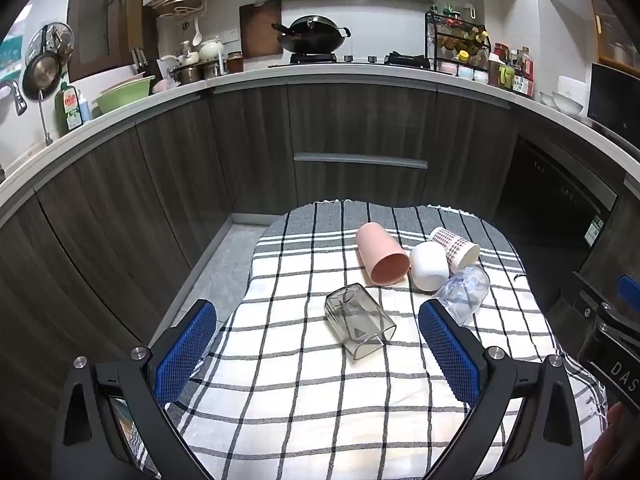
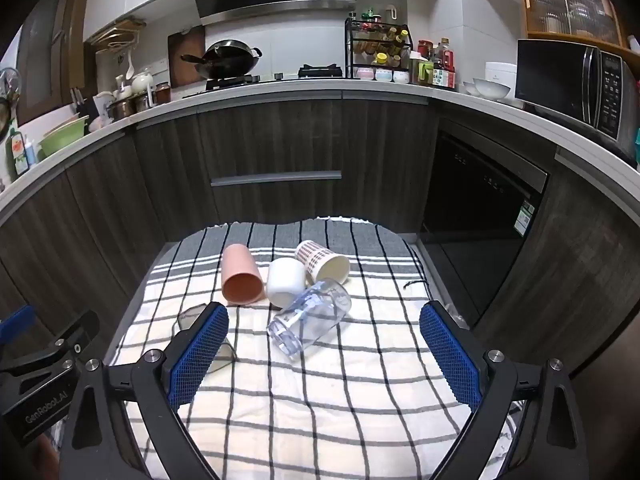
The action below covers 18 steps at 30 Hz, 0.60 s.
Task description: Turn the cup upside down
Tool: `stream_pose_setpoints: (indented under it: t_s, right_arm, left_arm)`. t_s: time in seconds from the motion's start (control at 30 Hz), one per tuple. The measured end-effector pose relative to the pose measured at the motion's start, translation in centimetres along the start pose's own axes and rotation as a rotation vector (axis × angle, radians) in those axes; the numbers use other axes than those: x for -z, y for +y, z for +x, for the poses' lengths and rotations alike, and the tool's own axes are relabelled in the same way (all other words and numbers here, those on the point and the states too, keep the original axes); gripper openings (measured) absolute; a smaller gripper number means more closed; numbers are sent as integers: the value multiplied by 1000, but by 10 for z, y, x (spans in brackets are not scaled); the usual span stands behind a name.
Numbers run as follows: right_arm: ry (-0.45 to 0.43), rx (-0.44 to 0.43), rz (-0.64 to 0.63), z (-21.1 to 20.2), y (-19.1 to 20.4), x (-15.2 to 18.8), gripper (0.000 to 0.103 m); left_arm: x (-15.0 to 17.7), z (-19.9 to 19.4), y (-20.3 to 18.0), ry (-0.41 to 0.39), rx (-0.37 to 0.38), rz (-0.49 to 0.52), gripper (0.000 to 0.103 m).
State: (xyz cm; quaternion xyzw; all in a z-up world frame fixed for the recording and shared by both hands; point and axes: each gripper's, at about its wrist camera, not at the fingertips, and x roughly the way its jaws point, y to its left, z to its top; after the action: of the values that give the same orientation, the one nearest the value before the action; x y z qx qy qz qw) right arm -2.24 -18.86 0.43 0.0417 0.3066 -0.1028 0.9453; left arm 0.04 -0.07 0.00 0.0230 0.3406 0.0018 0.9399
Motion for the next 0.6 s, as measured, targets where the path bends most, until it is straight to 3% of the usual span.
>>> stream_pose_setpoints:
  t_s: [0.6]
  right_arm:
    - [-3, -10, 14, 0, -4, -1, 97]
  left_arm:
    - [1, -2, -2, -28, -4, 0, 103]
